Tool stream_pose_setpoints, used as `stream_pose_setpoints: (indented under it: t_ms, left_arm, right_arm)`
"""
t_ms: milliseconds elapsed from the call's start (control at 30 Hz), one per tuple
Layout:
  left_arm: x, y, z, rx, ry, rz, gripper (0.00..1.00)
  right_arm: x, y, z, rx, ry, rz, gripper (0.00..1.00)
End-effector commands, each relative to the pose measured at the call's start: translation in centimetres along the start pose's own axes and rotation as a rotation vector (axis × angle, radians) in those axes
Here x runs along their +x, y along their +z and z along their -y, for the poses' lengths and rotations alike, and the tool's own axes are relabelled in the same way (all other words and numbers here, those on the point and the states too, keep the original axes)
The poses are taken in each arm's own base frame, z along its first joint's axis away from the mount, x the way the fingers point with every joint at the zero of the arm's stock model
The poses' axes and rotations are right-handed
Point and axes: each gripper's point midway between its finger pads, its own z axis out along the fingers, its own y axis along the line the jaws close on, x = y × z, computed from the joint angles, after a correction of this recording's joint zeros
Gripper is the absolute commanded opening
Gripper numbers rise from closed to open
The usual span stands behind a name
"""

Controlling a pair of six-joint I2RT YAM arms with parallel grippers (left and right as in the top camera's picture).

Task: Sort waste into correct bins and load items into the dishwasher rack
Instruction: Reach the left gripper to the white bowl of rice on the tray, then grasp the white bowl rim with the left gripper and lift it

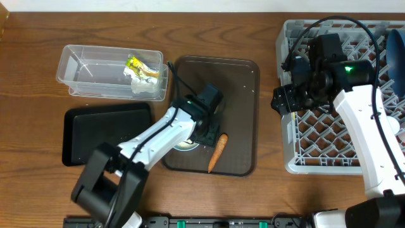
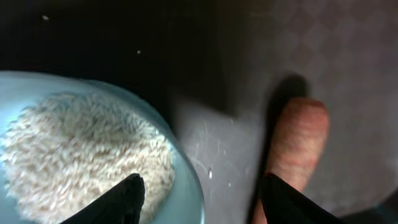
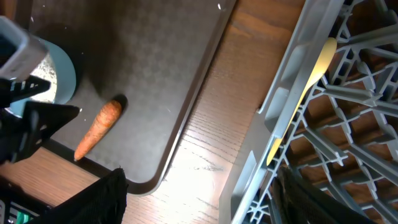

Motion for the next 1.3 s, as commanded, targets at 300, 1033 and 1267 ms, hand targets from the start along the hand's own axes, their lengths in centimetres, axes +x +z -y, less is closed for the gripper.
stream_pose_setpoints:
  t_ms: [300, 1033, 1267]
  left_arm:
    - [-0.1, 1.3, -0.8, -0.052, -0.005, -0.018, 0.26]
    - [-0.4, 2.0, -1.6, -0.096, -0.005, -0.010, 0.15]
    - [-0.2, 1.4, -1.6, -0.097, -0.004, -0.009, 0.06]
  right_arm:
    - [0.1, 0.2, -0.1, 0.000, -0.013, -0.011, 0.75]
    - [0.4, 0.2, -0.1, 0.000, -0.009, -0.022, 0.76]
    - [0.4, 0.2, -0.1, 0.000, -0.020, -0.022, 0.77]
